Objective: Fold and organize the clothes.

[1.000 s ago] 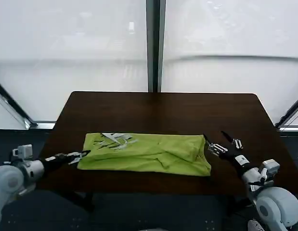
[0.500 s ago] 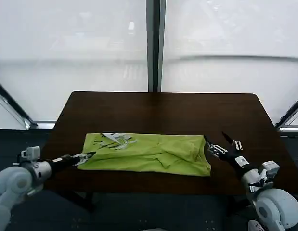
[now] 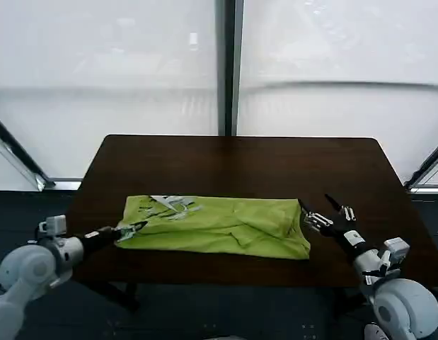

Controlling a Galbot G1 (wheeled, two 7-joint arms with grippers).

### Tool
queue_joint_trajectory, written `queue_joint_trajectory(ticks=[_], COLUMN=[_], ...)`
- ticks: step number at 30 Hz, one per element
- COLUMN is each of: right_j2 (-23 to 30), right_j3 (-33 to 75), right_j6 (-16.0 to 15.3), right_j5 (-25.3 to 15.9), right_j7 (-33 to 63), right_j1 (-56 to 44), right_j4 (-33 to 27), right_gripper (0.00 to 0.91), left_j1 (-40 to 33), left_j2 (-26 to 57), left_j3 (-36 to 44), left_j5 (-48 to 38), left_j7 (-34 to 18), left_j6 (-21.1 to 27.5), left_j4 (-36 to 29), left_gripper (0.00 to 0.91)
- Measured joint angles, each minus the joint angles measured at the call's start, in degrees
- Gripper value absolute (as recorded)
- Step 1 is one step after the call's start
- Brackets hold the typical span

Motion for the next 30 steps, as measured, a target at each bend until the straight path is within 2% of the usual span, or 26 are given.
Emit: queue_joint_trajectory(ticks=[2,9,18,24,30], right_j2=[0.16,0.56,1.54,1.93,2.75], right_j3=[-0.13,-0.63,-2.90,-4.57,-4.11], right_j6=[0.12,0.41,1.90,2.00,1.77], right_j5=[-0.35,-1.63,-3.71,-4.09,-4.33], right_j7=[0.04,1.21,3.08,3.63,3.62], right_j1=[-0.02,0.32,1.97,3.05,1.86], right_j4=[0.12,0.16,-1.28,-2.23,-1.05], right_gripper=[0.878,0.878,0.878,0.878,0.878], left_j1=[-0.07,0.96,5.98,14.07,17.85], left_j2=[-0.35,-1.74,-2.09,-2.81,-5.34], left_j3=[0.03,-2.05,-10.81,-19.48,-22.33], left_j5=[0.12,3.22,19.11,29.53,25.42], left_j7=[-0.86,-2.29,-1.61,-0.56,-4.70], left_j6=[0.12,0.24,0.15,0.10,0.10], left_j4=[-0.25,-2.61,-6.54,-9.07,-13.38], left_gripper=[0.000,0.000,0.000,0.000,0.000])
